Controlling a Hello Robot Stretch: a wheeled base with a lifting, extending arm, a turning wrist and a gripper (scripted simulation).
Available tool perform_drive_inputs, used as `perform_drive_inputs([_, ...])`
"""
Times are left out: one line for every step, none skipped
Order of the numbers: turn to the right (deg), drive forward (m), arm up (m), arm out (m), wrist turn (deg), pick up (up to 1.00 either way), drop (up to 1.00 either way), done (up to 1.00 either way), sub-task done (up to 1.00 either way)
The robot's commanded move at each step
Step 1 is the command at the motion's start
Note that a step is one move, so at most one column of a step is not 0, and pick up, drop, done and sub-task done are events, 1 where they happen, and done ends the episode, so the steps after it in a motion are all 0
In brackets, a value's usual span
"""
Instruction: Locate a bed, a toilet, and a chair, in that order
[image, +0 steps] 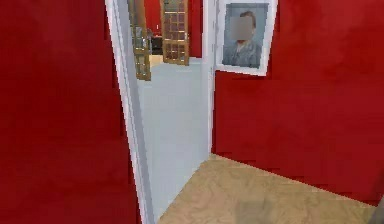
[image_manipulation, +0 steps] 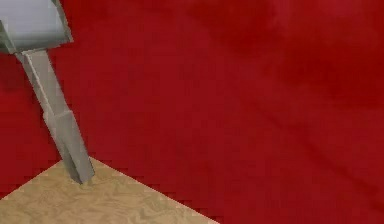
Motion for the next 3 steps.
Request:
perform_drive_inputs([9.0,0.0,0.0,0.0,0.0,0.0,0.0,0.0,0.0])
perform_drive_inputs([0.0,0.9,0.0,0.0,0.0,0.0,0.0,0.0,0.0])
perform_drive_inputs([30.0,0.0,0.0,0.0,0.0,0.0,0.0,0.0,0.0])
